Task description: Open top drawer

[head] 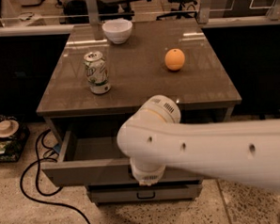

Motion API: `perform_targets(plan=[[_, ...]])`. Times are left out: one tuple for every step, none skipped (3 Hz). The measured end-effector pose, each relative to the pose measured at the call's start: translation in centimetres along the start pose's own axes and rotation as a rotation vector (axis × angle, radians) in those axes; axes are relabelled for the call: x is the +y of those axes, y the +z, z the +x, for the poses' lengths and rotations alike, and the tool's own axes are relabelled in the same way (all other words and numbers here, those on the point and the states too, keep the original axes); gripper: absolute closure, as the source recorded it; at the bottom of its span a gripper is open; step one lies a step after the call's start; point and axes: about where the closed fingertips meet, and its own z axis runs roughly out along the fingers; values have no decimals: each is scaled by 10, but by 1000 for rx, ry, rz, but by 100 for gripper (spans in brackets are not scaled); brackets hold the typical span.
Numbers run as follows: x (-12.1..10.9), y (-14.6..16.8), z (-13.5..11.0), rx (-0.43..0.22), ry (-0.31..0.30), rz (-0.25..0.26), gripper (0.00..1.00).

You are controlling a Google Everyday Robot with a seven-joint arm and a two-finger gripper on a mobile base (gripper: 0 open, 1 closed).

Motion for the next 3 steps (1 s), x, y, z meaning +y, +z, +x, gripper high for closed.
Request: perform_targets(plan=[[8, -3, -3, 10, -8, 19, 100], [9, -4, -2, 11, -9, 21, 83], [9, -5, -2, 12, -10, 23, 59]])
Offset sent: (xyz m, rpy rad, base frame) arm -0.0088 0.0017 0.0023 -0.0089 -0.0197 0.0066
